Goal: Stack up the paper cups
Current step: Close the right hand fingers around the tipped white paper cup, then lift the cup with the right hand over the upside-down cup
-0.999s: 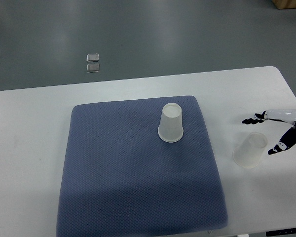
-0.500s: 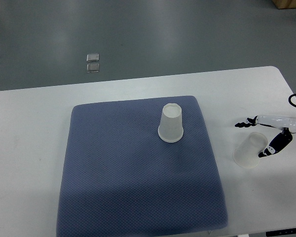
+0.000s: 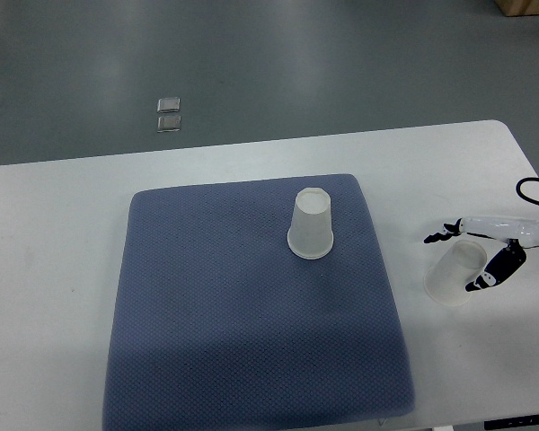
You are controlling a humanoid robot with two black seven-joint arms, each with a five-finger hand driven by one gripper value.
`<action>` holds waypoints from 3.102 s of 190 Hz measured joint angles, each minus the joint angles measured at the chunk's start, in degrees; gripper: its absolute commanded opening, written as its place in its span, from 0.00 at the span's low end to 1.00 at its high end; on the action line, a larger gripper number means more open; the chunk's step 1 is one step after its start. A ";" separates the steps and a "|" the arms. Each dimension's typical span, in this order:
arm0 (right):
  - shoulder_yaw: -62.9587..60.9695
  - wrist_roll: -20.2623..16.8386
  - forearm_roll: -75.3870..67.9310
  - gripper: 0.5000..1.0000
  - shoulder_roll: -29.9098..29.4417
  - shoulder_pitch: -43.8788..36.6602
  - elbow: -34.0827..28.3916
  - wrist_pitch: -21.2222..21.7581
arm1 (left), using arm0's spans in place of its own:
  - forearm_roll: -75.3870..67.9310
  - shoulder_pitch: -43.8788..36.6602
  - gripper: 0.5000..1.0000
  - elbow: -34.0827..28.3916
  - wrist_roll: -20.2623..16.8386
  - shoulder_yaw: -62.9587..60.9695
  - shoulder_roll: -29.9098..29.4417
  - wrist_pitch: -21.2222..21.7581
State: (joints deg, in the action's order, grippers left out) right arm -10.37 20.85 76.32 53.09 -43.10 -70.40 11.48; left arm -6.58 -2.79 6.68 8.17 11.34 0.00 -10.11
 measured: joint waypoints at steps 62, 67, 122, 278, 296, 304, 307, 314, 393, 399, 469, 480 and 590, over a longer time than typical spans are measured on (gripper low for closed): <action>0.05 -0.02 0.82 0.67 -0.41 0.19 0.57 -0.04 | 0.00 0.03 1.00 0.00 0.00 0.00 0.00 0.00; 0.06 -0.02 0.91 0.67 -0.42 0.21 0.62 -0.03 | 0.00 0.03 1.00 0.00 0.00 0.00 0.00 0.00; 0.08 0.04 1.74 0.66 -0.45 0.30 0.79 0.03 | 0.00 0.02 1.00 0.00 0.00 0.00 0.00 0.00; -0.88 1.46 3.38 0.35 0.24 -0.57 0.79 0.46 | 0.00 0.01 1.00 0.00 0.00 0.00 0.00 0.00; -1.03 3.35 3.10 0.32 0.51 -1.91 0.76 0.65 | 0.00 0.01 1.00 0.00 0.00 0.00 0.00 0.00; -1.04 4.17 2.95 0.32 0.56 -2.59 0.73 0.73 | 0.00 0.01 1.00 0.00 0.00 0.00 0.00 0.00; -1.05 4.45 2.90 0.32 0.57 -2.84 0.71 0.76 | 0.00 0.01 1.00 0.00 0.00 0.00 0.00 0.00; -1.06 5.07 2.80 0.32 0.58 -3.45 0.65 0.91 | 0.00 0.01 1.00 0.00 0.00 0.00 0.00 0.00; -12.28 6.56 -4.81 0.32 -1.84 -12.99 -1.70 14.20 | 0.00 0.01 1.00 0.00 0.00 0.00 0.00 0.00; -13.92 6.01 -4.89 0.32 -2.71 -13.09 -1.72 15.51 | 0.00 0.01 1.00 0.00 0.00 0.00 0.00 0.00; -18.53 -0.59 -4.19 0.33 -13.69 -17.31 0.43 20.67 | 0.00 0.02 1.00 0.00 0.00 0.00 0.00 0.00; -18.33 -1.68 -4.04 0.34 -15.14 -17.54 1.10 20.70 | 0.00 0.01 1.00 0.00 0.00 0.00 0.00 0.00; -16.66 -5.22 -0.40 0.34 -22.42 -18.35 4.76 21.75 | 0.00 0.01 1.00 0.00 0.00 0.00 0.00 0.00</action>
State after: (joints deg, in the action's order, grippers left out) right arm -27.03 15.62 75.92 30.68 -61.45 -65.63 33.23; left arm -6.58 -2.78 6.68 8.17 11.34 0.00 -10.11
